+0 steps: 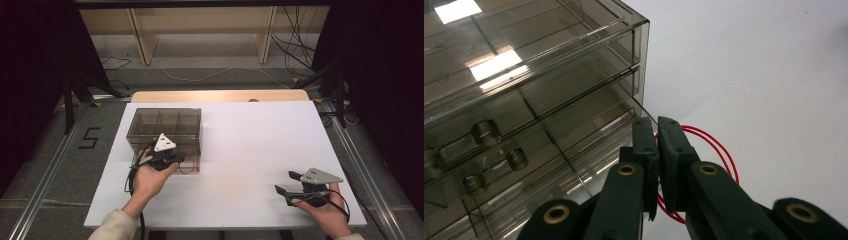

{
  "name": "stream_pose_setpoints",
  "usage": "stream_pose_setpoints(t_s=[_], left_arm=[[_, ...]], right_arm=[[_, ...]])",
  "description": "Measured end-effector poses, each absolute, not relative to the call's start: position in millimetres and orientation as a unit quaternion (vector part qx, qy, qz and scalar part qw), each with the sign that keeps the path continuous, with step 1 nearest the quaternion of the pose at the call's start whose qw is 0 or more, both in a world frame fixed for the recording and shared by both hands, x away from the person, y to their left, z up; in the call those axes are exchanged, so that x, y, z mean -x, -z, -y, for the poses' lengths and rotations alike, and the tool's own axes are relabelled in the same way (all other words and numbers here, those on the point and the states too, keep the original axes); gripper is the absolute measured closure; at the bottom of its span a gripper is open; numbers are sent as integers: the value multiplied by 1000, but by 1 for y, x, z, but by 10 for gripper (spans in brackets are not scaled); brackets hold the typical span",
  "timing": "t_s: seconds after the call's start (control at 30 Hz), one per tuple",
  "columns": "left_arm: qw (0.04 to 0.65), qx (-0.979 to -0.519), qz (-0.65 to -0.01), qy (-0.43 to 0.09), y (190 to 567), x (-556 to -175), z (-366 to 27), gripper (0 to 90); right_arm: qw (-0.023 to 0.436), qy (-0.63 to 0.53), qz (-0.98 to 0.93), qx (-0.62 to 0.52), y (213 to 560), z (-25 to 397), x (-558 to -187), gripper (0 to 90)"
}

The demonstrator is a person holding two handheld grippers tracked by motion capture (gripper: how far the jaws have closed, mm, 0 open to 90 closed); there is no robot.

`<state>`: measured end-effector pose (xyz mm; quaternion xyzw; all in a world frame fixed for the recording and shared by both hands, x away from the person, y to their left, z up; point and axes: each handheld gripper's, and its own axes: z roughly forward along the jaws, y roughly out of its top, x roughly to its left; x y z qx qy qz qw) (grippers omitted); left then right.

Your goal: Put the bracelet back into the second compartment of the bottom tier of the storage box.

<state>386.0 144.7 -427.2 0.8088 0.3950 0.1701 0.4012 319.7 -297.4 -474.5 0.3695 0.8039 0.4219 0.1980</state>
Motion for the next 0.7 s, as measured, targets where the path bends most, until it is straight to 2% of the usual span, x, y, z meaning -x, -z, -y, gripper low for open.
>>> stream_pose_setpoints(t_s=[0.7], left_arm=[[398, -803, -407, -175, 428, -387, -157, 868]], right_arm=[[196, -423, -804, -368, 475, 297, -320, 281]])
